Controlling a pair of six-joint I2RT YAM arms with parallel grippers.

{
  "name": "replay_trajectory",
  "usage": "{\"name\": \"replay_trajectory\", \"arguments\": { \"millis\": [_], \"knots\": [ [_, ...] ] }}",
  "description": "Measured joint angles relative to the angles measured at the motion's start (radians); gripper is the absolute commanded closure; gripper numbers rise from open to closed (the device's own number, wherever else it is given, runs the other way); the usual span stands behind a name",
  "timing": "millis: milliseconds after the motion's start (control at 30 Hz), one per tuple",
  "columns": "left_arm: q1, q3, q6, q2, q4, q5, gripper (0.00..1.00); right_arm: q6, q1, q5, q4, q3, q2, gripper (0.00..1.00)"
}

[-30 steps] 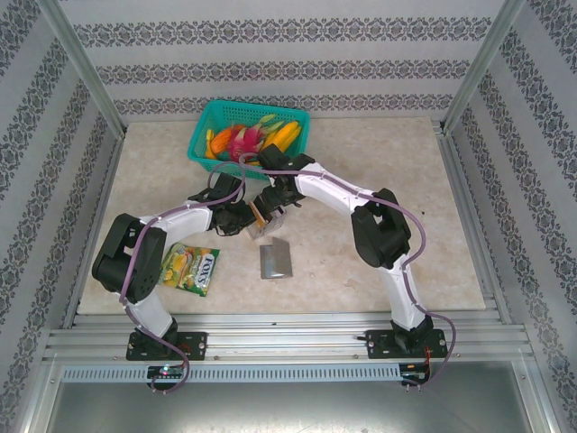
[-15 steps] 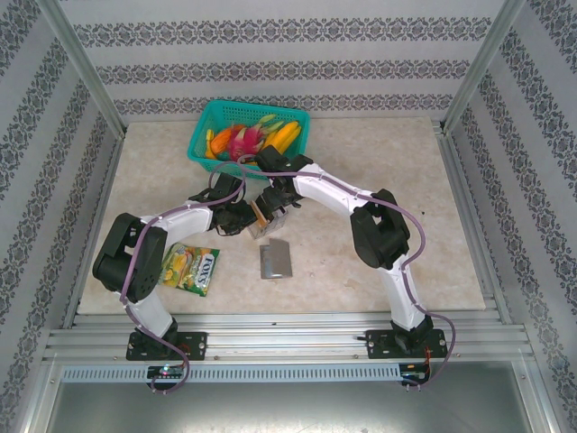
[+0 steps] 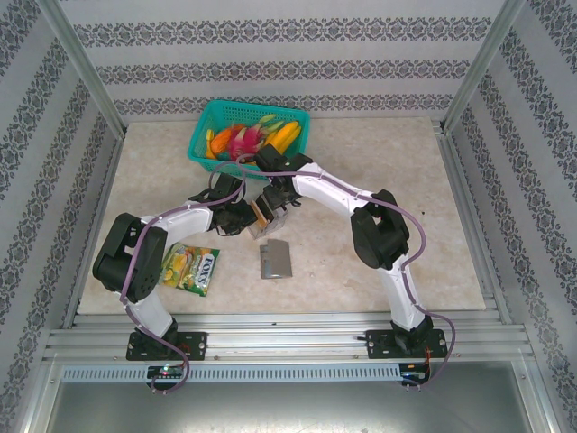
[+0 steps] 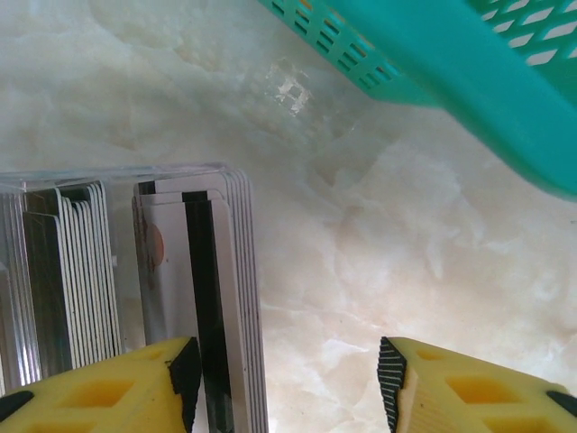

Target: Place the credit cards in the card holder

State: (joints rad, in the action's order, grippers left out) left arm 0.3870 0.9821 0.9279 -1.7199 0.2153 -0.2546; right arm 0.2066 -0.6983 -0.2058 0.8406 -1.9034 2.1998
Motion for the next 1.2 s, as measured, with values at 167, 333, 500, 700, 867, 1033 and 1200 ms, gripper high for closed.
{"name": "replay_trajectory", "arguments": {
  "millis": [167, 333, 500, 700, 867, 1033, 1200],
  "knots": [
    [0.000, -0.001, 0.000, 0.000, -0.003, -0.003, 0.78, -0.002, 0.000, -0.003, 0.002, -0.002, 0.000, 0.50],
    [0.000, -0.001, 0.000, -0.003, -0.010, -0.006, 0.78, -0.005, -0.003, 0.000, 0.005, -0.005, 0.000, 0.61],
    [0.000, -0.001, 0.000, -0.003, -0.012, -0.007, 0.78, -0.008, -0.009, -0.001, 0.005, -0.013, 0.000, 0.67],
    [0.000, -0.001, 0.000, -0.004, -0.014, -0.010, 0.78, -0.013, -0.013, -0.005, 0.007, -0.014, 0.000, 0.75],
    [0.000, -0.001, 0.000, -0.005, -0.016, -0.011, 0.78, -0.016, -0.013, -0.006, 0.008, -0.014, 0.000, 0.78],
    [0.000, -0.001, 0.000, -0.006, -0.018, -0.013, 0.78, -0.020, -0.018, -0.009, 0.010, -0.021, 0.000, 0.83],
    [0.000, -0.001, 0.000, -0.006, -0.018, -0.014, 0.78, -0.021, -0.020, -0.002, 0.014, -0.030, -0.004, 0.92]
  ]
}}
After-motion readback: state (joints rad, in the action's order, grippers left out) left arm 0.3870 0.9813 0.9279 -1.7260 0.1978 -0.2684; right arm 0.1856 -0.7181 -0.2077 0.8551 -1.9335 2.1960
